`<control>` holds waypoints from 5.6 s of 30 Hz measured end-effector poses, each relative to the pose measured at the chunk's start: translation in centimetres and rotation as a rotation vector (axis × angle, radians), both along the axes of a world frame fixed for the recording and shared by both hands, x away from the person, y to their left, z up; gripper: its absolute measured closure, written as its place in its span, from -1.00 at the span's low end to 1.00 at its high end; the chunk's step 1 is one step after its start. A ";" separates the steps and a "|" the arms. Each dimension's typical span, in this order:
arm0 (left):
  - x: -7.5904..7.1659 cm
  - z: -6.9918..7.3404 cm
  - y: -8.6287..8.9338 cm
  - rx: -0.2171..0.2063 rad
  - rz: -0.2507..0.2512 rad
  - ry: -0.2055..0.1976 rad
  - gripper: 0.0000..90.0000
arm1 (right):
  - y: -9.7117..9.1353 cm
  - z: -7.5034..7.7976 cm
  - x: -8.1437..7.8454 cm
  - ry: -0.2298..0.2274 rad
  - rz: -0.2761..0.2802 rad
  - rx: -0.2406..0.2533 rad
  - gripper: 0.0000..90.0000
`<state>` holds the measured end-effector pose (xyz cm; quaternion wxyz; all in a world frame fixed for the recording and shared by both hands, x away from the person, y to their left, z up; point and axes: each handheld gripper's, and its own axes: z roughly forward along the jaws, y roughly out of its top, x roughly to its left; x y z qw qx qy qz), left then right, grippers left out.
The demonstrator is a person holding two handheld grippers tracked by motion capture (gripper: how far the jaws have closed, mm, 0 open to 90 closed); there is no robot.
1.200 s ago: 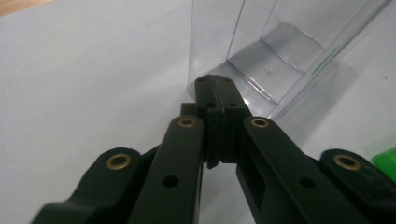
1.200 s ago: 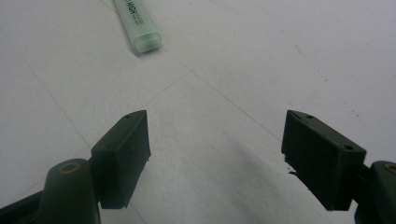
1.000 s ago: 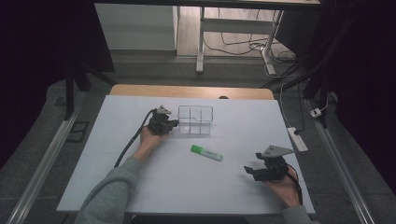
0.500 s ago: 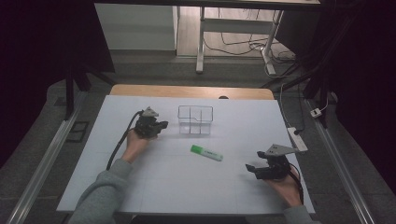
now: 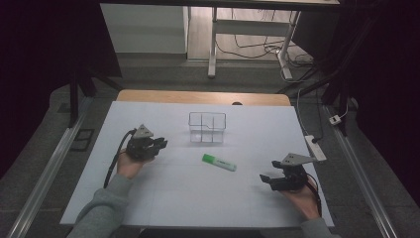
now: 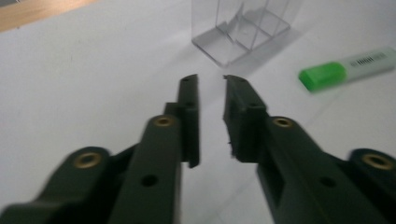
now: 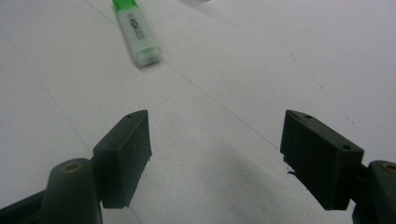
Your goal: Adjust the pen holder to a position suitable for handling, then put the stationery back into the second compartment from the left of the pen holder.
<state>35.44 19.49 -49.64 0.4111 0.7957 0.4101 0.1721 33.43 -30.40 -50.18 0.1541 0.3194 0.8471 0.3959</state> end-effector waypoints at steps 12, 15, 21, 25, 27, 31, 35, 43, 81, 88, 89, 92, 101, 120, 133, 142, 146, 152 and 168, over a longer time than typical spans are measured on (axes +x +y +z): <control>-3.9 -1.0 2.6 0.012 -0.005 0.061 -0.11 | -0.5 -0.1 0.0 0.007 -0.017 0.009 -0.47; -5.1 -1.0 3.0 0.020 -0.003 0.065 -0.18 | -0.5 0.0 -0.1 0.005 -0.016 0.014 -0.47; -7.0 -1.5 4.0 0.014 0.006 0.069 -0.22 | -0.2 0.0 -0.1 0.004 -0.004 0.004 -0.47; -7.3 -1.7 4.2 0.007 0.010 0.073 -0.24 | 0.0 -0.1 0.0 0.004 0.010 0.007 -0.47; -7.3 -1.7 4.1 0.008 0.004 0.074 -0.25 | 0.1 -0.2 0.1 0.007 0.014 0.002 -0.47; -7.2 -2.0 4.0 0.013 -0.006 0.080 -0.27 | 0.2 -0.1 0.1 0.013 0.016 0.001 -0.46; -7.3 -2.0 4.0 0.018 -0.009 0.074 -0.27 | 0.2 0.3 0.1 0.011 0.015 0.004 -0.44; -7.4 -2.1 3.9 0.018 -0.010 0.075 -0.28 | 1.6 1.8 0.5 0.013 0.049 0.023 -0.44; -7.0 -2.5 3.0 0.067 -0.060 0.092 -0.29 | 10.9 4.2 5.3 0.066 0.213 -0.026 -0.43; -7.1 -2.4 2.7 0.083 -0.063 0.085 -0.30 | 12.2 4.4 5.6 0.067 0.241 -0.037 -0.43; -7.1 -2.3 2.7 0.082 -0.062 0.085 -0.30 | 12.4 4.3 5.6 0.067 0.246 -0.042 -0.43; -7.1 -2.4 2.7 0.080 -0.062 0.086 -0.30 | 12.9 4.2 5.7 0.084 0.260 -0.059 -0.44; -7.0 -2.5 2.7 0.090 -0.069 0.098 -0.31 | 13.8 4.3 6.5 0.085 0.271 -0.072 -0.43; -7.1 -2.5 2.7 0.096 -0.062 0.101 -0.33 | 17.6 3.2 7.7 0.141 0.385 -0.154 -0.43; -7.1 -2.6 2.7 0.100 -0.066 0.106 -0.33 | 19.6 1.1 8.5 0.193 0.408 -0.254 -0.35; -7.1 -2.6 2.8 0.093 -0.066 0.110 -0.33 | 20.1 -0.1 9.1 0.198 0.400 -0.294 -0.23; -7.1 -2.6 2.8 0.092 -0.067 0.110 -0.33 | 20.3 -0.6 9.4 0.204 0.404 -0.303 -0.16; -7.1 -2.5 2.9 0.074 -0.067 0.109 -0.33 | 20.5 -0.9 9.3 0.196 0.404 -0.336 0.01; -7.2 -2.2 3.1 0.058 -0.068 0.107 -0.34 | 20.7 -0.8 8.7 0.171 0.436 -0.354 0.47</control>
